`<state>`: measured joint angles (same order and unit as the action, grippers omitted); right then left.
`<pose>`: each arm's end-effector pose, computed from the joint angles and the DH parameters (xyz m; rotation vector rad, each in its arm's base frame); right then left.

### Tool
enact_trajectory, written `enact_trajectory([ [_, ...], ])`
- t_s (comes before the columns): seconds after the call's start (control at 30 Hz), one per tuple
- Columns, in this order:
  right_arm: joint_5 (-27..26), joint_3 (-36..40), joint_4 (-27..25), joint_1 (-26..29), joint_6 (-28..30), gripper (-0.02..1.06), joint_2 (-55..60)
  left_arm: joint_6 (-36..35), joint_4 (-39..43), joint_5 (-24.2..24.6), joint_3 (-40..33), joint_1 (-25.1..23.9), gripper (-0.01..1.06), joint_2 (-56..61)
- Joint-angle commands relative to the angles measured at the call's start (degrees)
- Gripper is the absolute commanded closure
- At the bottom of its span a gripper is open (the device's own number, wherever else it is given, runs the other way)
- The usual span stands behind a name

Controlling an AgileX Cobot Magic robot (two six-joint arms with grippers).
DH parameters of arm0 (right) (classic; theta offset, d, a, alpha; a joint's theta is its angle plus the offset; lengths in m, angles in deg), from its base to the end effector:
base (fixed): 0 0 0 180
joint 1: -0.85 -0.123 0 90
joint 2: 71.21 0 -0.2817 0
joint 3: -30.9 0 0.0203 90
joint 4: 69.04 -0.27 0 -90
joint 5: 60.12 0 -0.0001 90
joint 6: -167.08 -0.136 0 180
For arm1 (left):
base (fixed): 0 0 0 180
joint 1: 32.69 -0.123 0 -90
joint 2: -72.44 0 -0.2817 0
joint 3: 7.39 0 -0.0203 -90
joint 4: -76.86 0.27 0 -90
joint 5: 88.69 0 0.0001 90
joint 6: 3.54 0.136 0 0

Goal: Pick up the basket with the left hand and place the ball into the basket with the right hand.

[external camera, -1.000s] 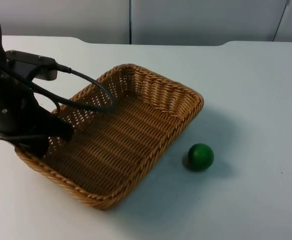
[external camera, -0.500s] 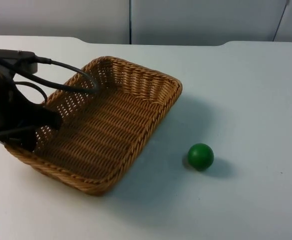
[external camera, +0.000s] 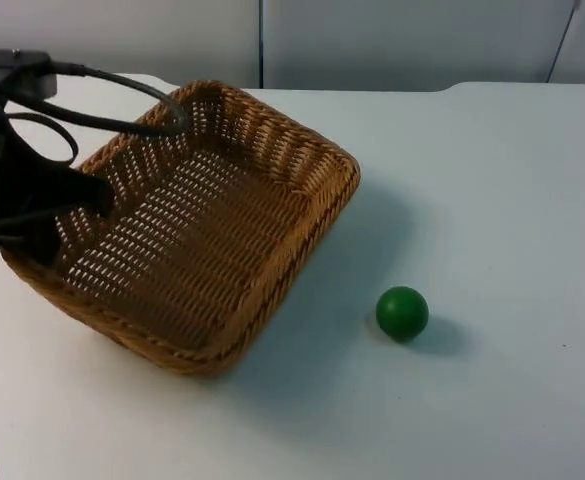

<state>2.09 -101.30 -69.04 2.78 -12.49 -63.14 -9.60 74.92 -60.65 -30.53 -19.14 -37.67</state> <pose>0.0531 -0.0018 0.2667 0.0270 2.0608 -0.0255 0.3407 -0.0843 0.0885 0.1459 2.8176 -0.1081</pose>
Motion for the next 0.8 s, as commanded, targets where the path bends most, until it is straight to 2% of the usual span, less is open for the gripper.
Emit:
enact_trajectory([
  [0.0,-0.4,0.2,0.3,0.3,0.3,1.04,-0.2,-0.6,-0.5,1.5,0.0,-0.2,1.05,1.5],
  [0.13,-0.4,0.2,0.3,0.3,0.3,1.04,-0.2,-0.6,-1.4,4.0,0.0,-0.2,1.05,3.0],
  [0.57,-0.4,0.2,0.3,0.3,0.3,1.04,-0.2,0.3,-8.2,3.0,0.0,-0.9,1.05,5.0],
  [0.63,-0.4,0.2,0.3,0.3,0.3,1.04,-0.2,3.3,-12.1,2.8,0.0,-2.1,1.05,5.0],
  [0.7,-0.4,0.2,0.3,0.3,0.3,1.04,-0.2,8.3,-19.5,3.1,0.0,-4.1,1.05,5.0],
  [0.73,-0.4,0.2,0.3,0.3,0.3,1.04,-0.2,8.3,-19.5,3.1,0.0,-4.1,1.05,5.0],
  [0.77,-0.4,0.2,0.3,0.3,0.3,1.04,-0.2,11.8,-23.1,3.4,0.0,-4.9,1.05,5.0],
])
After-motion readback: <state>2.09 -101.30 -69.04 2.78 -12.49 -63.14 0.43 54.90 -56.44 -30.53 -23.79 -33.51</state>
